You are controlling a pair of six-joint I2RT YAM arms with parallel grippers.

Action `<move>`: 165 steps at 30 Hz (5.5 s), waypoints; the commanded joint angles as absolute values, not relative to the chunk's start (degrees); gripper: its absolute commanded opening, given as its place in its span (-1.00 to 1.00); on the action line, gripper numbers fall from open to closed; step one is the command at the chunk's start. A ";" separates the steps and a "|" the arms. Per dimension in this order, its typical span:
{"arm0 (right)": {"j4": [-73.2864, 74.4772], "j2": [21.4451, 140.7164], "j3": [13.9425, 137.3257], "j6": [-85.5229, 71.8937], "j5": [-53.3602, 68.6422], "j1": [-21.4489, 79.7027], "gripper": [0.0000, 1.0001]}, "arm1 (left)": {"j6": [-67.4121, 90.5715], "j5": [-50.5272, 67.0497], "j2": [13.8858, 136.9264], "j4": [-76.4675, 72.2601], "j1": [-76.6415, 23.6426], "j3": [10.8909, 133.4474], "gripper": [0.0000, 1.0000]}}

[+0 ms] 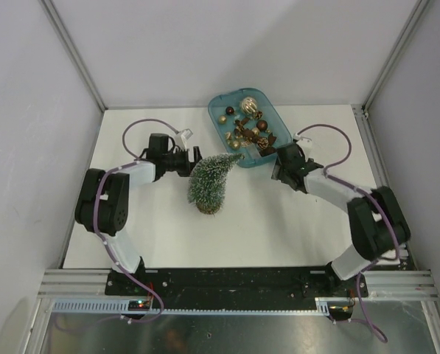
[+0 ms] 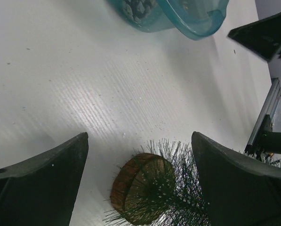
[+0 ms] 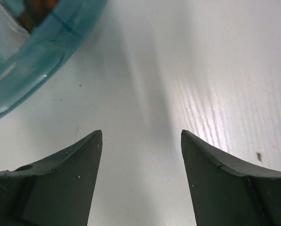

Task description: Decorate the small christmas tree

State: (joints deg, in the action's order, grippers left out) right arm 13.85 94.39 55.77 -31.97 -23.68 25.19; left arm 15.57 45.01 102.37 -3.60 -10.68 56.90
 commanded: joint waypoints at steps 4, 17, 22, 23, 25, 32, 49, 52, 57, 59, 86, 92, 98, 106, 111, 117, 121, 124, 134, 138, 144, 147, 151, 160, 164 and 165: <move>6.66 79.58 56.44 -30.19 -23.04 25.84 0.53 | 16.77 49.03 102.99 -7.79 -14.06 54.40 0.89; -2.93 101.75 76.08 -24.81 -11.71 28.26 0.55 | 14.90 51.58 104.77 -8.00 -15.12 51.46 0.84; -0.71 107.29 79.94 -25.20 -10.64 28.99 0.54 | 13.82 52.65 105.30 -8.00 -15.12 50.31 0.82; 0.52 107.79 80.09 -25.21 -10.81 29.17 0.53 | 13.68 52.82 105.34 -8.00 -15.12 50.11 0.82; 3.49 108.40 80.16 -25.48 -12.00 29.81 0.52 | 13.35 53.31 105.41 -7.95 -15.14 49.51 0.82; 9.22 105.51 74.91 -27.09 -16.38 32.33 0.49 | 12.07 54.76 105.58 -8.05 -15.25 46.88 0.81; 15.00 86.28 54.35 -32.50 -21.25 36.91 0.51 | 9.99 57.79 103.03 -7.94 -15.47 42.37 0.82; 17.93 81.26 50.40 -34.70 -24.33 39.14 0.49 | 9.29 58.58 101.93 -7.22 -15.47 42.40 0.84; 21.58 71.62 42.94 -39.12 -26.35 40.32 0.47 | 8.48 60.14 98.68 -4.11 -15.31 43.95 0.96; 22.91 67.12 41.41 -39.77 -26.10 40.31 0.47 | 8.21 60.34 97.47 -2.43 -14.95 45.42 0.98; 15.40 96.24 75.54 -17.58 -20.72 26.53 0.53 | 10.90 49.39 94.84 6.44 -2.48 60.89 0.99; 18.20 95.53 71.45 -19.19 -24.67 25.48 0.47 | 9.67 47.86 94.80 7.93 -2.37 60.88 0.99; 23.29 85.26 66.00 -25.30 -29.97 25.03 0.56 | 6.86 46.63 94.11 9.34 -2.37 60.57 0.99; 40.16 73.36 62.60 -38.29 -32.27 21.32 0.65 | 4.48 46.77 93.13 10.96 -2.38 60.56 0.99; 47.20 64.85 58.79 -44.41 -30.47 20.94 0.65 | 4.23 47.25 92.15 11.44 -2.43 60.45 0.99; 48.47 59.39 52.87 -49.97 -27.27 19.30 0.60 | 3.93 47.26 90.34 11.57 -2.53 59.79 0.99; 46.31 58.90 49.52 -53.23 -25.03 16.80 0.53 | 3.40 47.03 89.19 11.75 -2.50 59.19 0.99; 42.65 57.94 47.37 -55.20 -25.32 14.84 0.50 | 2.89 46.88 88.73 11.97 -2.54 58.57 0.99; 29.40 57.96 42.40 -61.61 -27.73 10.97 0.41 | 1.88 47.09 87.40 13.33 -2.51 57.68 0.99; 25.79 59.21 41.46 -62.73 -28.74 10.07 0.40 | 1.56 47.09 87.23 13.81 -2.52 57.37 0.99; 21.73 63.67 39.74 -64.01 -30.22 8.78 0.35 | 1.41 47.06 86.22 14.09 -2.47 57.18 0.99; 20.11 66.98 39.29 -64.55 -30.20 8.21 0.24 | 1.33 46.76 85.82 14.31 -2.46 57.45 0.99; 18.15 70.70 39.05 -64.80 -30.31 7.77 -0.02 | 1.28 46.54 85.26 14.64 -2.41 57.60 0.99; 13.90 63.04 39.58 -59.54 -30.66 6.90 -0.96 | 0.73 45.61 83.69 15.28 -2.45 56.52 0.99; 14.53 58.14 41.51 -56.14 -29.69 6.79 -1.00 | 0.99 45.83 82.75 15.39 -2.39 56.29 0.99; 14.82 57.15 42.24 -55.63 -29.17 6.91 -1.00 | 1.02 45.86 82.51 15.43 -2.42 56.27 0.99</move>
State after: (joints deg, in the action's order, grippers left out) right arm 16.64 61.08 39.07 -59.24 -28.21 7.01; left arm 2.39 45.60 85.86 15.51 -2.63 56.55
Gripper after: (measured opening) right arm 0.010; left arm 0.995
